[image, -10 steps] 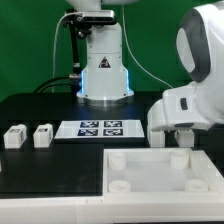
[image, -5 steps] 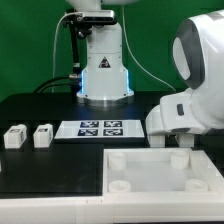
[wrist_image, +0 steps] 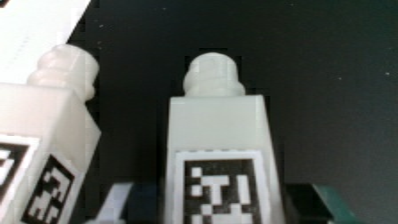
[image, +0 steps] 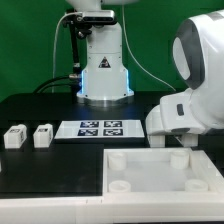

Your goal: Assemble one leg

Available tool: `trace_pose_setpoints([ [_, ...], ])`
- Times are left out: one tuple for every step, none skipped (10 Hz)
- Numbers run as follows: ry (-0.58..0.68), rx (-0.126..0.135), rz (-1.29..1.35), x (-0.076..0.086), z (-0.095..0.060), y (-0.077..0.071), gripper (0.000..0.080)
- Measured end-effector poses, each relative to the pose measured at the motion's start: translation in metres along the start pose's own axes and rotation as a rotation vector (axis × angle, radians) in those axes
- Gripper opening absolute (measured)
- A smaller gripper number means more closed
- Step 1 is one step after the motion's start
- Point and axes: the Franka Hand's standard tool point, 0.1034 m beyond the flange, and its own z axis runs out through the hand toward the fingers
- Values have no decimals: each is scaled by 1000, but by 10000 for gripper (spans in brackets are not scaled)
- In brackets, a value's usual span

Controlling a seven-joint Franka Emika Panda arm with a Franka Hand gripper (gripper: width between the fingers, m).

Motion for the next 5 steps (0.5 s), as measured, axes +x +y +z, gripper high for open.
trace_pose_setpoints([
  [0, 0, 0, 0, 0, 0, 290],
  [0, 0, 0, 0, 0, 0, 290],
  [0, 0, 0, 0, 0, 0, 290],
  [0, 0, 0, 0, 0, 0, 290],
  [2, -1, -10, -1, -4, 2, 290],
])
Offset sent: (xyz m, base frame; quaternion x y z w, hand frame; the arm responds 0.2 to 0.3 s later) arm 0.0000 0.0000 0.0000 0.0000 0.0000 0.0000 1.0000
